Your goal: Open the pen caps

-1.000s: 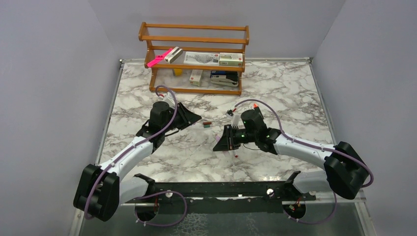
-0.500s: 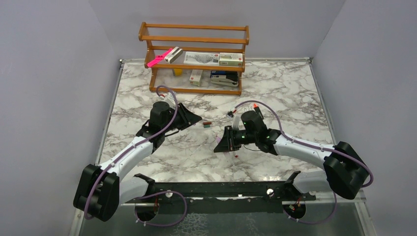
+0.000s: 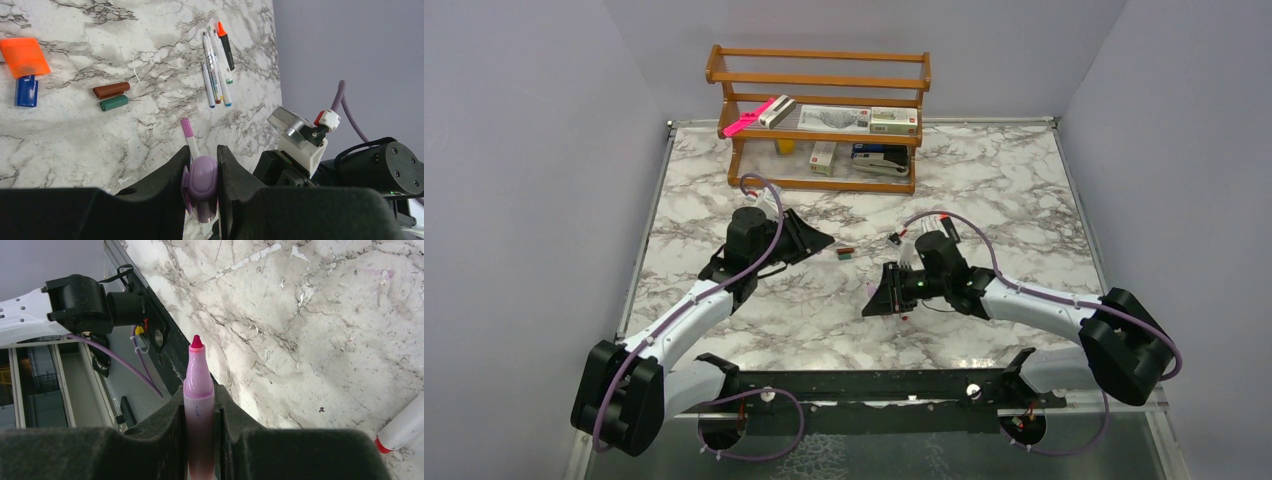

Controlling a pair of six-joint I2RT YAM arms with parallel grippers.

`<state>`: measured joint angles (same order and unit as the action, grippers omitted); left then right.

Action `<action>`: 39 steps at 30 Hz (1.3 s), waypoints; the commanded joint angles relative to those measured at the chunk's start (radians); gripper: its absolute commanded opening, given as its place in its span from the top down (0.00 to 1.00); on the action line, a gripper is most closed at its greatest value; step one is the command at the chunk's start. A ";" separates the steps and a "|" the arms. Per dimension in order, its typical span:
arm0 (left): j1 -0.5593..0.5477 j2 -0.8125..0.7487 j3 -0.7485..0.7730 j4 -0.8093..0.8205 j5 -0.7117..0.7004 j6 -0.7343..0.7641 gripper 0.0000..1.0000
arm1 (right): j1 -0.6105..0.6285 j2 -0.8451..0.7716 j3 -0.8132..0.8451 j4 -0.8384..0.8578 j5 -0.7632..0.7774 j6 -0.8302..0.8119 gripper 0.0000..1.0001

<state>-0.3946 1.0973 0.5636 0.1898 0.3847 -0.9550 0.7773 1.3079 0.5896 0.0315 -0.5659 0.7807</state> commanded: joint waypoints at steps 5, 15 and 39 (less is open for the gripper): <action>0.005 -0.021 -0.023 0.007 0.024 -0.006 1.00 | -0.001 -0.028 -0.025 0.051 -0.009 0.015 0.99; 0.005 -0.014 -0.029 0.021 0.027 -0.011 1.00 | -0.001 -0.016 -0.027 0.066 -0.015 0.022 0.99; 0.005 -0.048 -0.055 0.003 0.032 -0.014 1.00 | -0.083 0.180 0.412 -0.309 0.171 -0.261 0.99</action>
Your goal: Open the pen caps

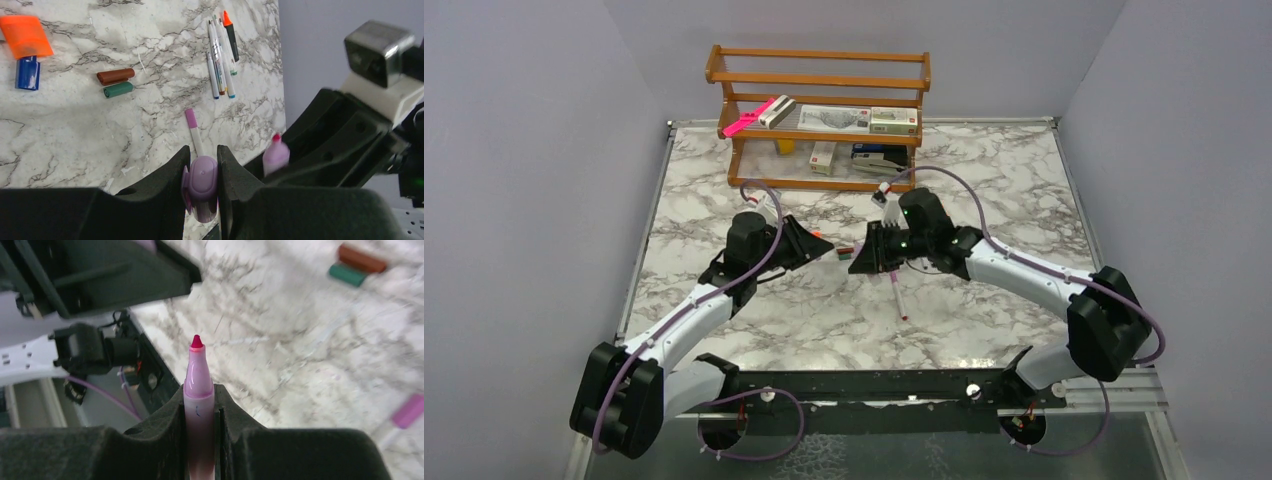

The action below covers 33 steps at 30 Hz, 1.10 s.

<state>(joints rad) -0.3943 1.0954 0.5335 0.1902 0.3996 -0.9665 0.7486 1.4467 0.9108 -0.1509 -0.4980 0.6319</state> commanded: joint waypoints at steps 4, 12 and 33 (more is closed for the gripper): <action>0.004 -0.088 -0.050 -0.026 0.011 0.000 1.00 | -0.110 0.105 0.184 -0.243 0.250 -0.190 0.99; 0.004 -0.100 -0.027 -0.077 0.008 0.033 1.00 | -0.159 0.228 0.291 -0.393 0.570 -0.272 0.99; 0.004 -0.010 -0.023 -0.022 0.030 0.041 1.00 | -0.161 0.371 0.299 -0.498 0.869 -0.290 0.82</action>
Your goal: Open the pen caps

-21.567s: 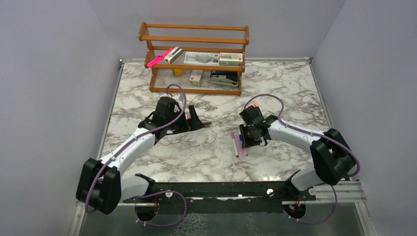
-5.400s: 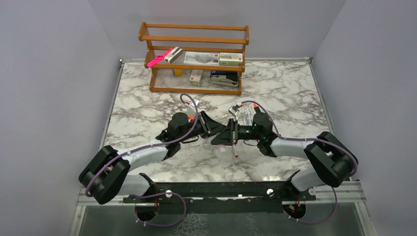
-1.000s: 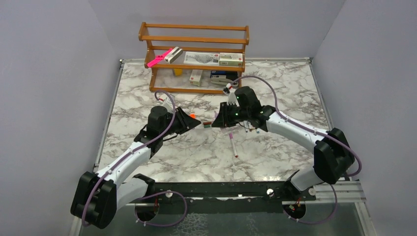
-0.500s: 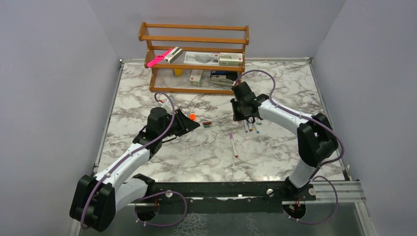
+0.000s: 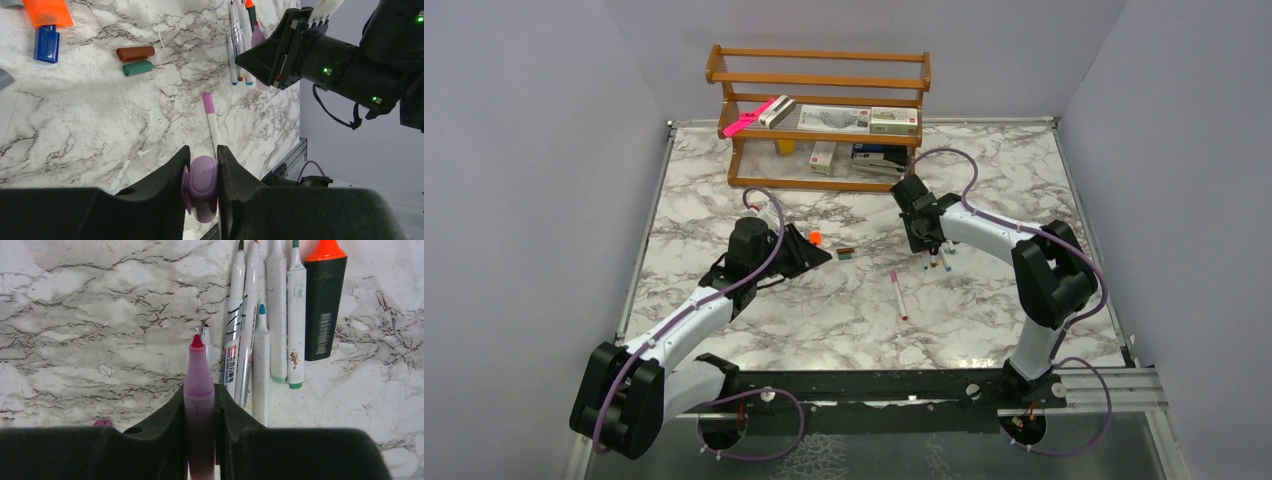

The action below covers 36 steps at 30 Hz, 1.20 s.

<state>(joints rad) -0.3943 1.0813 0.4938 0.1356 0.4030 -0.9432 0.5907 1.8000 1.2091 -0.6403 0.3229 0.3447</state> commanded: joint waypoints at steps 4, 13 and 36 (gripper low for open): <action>0.004 0.008 0.017 0.030 0.025 0.021 1.00 | -0.002 0.013 -0.002 -0.009 0.040 0.000 0.77; 0.005 0.011 0.022 0.029 0.027 0.021 1.00 | -0.004 0.007 -0.012 -0.012 0.039 0.003 0.69; 0.006 0.160 0.256 -0.321 -0.207 0.304 0.94 | -0.002 -0.361 -0.114 0.024 -0.318 0.011 0.68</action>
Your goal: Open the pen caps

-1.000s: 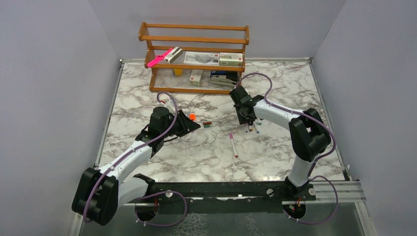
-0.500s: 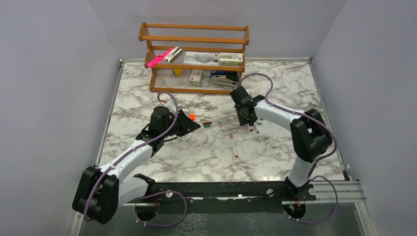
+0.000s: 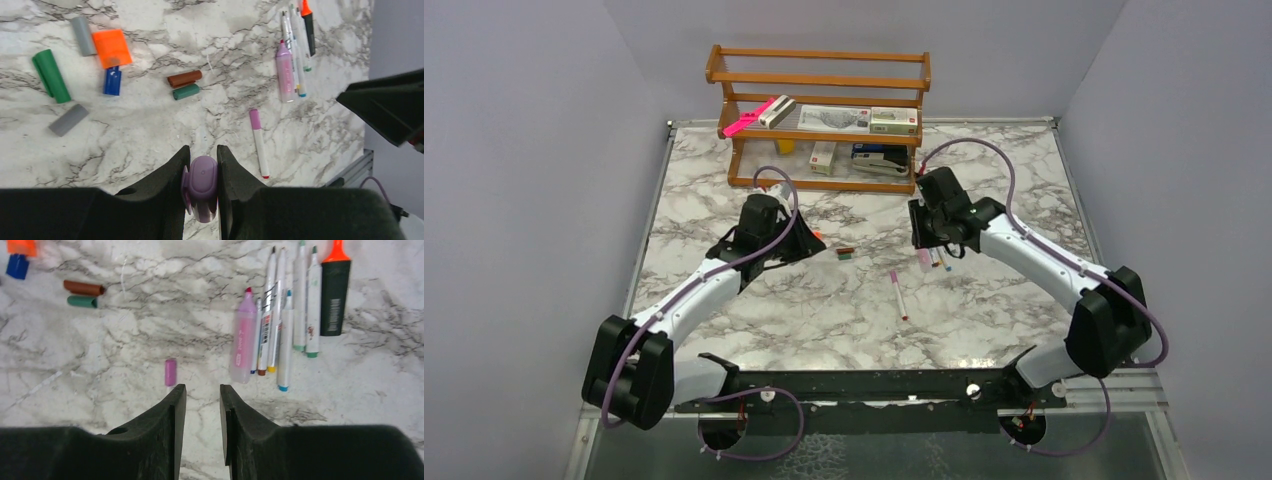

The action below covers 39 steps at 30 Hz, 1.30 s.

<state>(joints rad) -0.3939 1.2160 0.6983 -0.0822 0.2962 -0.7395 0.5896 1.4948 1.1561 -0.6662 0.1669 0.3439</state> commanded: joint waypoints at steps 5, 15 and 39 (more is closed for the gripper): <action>0.006 0.064 0.077 -0.119 -0.136 0.139 0.93 | -0.001 -0.144 -0.167 0.139 -0.365 0.047 0.67; 0.014 0.168 0.090 -0.091 -0.182 0.173 0.90 | -0.001 -0.185 -0.293 0.204 -0.461 0.083 0.63; 0.046 0.296 0.151 -0.064 -0.187 0.207 0.62 | -0.001 -0.179 -0.342 0.233 -0.475 0.091 0.63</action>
<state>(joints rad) -0.3569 1.5055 0.8108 -0.1638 0.1234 -0.5438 0.5896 1.3342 0.8227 -0.4683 -0.2840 0.4255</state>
